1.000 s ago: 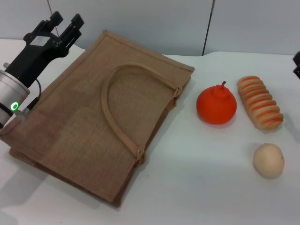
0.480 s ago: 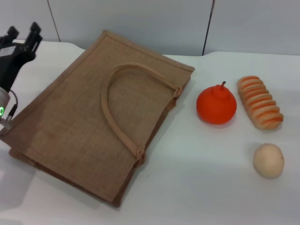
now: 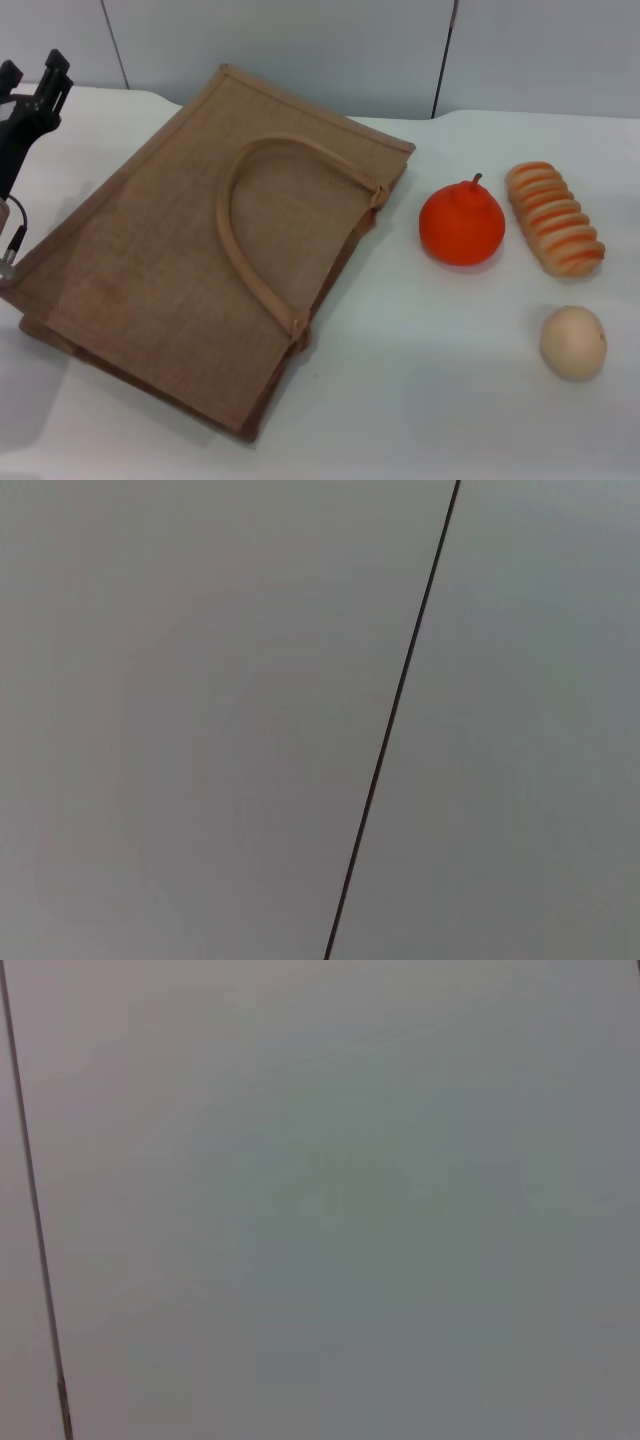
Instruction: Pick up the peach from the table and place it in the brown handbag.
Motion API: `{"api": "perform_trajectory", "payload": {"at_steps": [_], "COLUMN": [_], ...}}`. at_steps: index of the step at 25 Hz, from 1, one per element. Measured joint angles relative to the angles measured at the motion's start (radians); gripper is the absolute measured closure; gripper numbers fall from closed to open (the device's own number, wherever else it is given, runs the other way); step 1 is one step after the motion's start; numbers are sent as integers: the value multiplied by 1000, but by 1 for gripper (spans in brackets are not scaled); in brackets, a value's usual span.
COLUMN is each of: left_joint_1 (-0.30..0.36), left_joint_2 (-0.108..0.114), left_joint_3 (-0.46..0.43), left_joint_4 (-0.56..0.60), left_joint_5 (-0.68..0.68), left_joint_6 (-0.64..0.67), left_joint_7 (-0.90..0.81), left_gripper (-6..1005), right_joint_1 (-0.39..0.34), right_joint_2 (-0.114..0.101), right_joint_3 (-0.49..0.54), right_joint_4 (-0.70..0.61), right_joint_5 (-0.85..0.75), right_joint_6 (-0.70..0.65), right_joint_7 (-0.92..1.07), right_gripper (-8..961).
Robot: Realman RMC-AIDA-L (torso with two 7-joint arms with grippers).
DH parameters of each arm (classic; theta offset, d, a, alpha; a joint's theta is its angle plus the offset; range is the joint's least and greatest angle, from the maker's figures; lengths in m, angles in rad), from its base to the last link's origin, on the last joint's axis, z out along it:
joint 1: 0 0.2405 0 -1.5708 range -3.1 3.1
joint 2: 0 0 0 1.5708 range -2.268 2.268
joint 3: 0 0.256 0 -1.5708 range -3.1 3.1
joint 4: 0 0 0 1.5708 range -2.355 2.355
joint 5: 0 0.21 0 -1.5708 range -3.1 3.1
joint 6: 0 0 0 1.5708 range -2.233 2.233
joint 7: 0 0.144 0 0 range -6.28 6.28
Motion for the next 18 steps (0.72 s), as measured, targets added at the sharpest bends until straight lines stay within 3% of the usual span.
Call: {"api": "perform_trajectory", "payload": {"at_steps": [18], "left_joint_1": [-7], "left_joint_2": [0], "left_joint_3": [6], "left_joint_4": [0], "left_joint_5": [2], "left_joint_6": [-3], "left_joint_7": [-4], "left_gripper": [322], "right_joint_1": [-1], "right_joint_2": [0], "right_joint_3": [1], "right_joint_4": [-1], "right_joint_5": [-1], "right_joint_6": [0], "right_joint_7": [10], "right_gripper": [89]}}
